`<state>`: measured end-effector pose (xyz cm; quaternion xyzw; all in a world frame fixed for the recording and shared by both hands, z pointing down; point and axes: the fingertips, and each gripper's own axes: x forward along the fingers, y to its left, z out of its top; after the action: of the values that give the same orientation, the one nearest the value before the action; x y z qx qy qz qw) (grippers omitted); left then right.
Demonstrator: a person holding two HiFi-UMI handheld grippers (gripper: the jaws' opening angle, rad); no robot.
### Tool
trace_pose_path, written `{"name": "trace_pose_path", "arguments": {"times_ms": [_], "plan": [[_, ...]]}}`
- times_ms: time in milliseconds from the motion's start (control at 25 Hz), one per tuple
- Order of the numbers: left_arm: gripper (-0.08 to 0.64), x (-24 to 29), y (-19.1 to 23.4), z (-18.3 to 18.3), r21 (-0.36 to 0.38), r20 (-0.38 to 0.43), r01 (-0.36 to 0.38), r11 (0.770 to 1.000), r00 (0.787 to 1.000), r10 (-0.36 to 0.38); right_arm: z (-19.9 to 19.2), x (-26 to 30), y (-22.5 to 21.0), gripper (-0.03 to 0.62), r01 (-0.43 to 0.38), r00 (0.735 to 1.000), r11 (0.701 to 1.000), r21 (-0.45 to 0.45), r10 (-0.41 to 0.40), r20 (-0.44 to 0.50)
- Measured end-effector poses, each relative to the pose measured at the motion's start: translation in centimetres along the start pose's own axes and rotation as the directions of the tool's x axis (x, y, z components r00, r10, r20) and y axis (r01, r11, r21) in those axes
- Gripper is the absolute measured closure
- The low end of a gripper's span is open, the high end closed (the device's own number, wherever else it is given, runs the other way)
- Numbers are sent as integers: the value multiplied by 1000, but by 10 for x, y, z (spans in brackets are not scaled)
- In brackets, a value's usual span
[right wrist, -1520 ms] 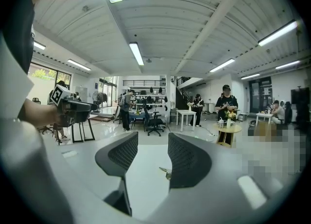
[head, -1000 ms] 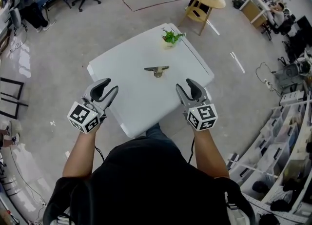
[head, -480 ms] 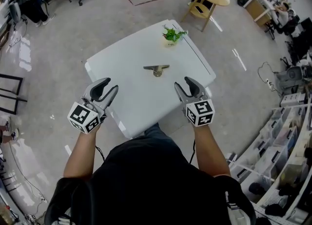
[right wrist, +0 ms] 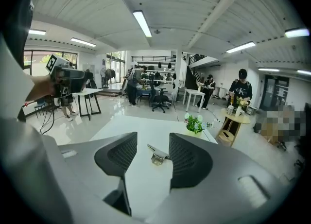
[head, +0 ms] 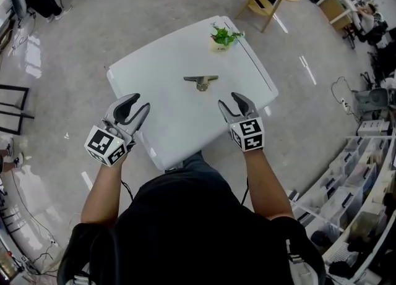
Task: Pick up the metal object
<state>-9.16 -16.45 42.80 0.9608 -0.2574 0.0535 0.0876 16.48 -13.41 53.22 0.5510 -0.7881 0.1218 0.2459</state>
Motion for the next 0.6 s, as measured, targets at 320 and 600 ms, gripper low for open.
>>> {"name": "trace_pose_path", "arguments": {"times_ms": [320,600], "plan": [[410,8,11,-11,-16,-12,-29,999,1000,29,-24,32,-7,356,-21,996,998,-66,16,-87],[410,15,20,-26,-33,-37,-54,998,998,53,-44,61,-14,353,-48,987,989,-139,26,-157]]}}
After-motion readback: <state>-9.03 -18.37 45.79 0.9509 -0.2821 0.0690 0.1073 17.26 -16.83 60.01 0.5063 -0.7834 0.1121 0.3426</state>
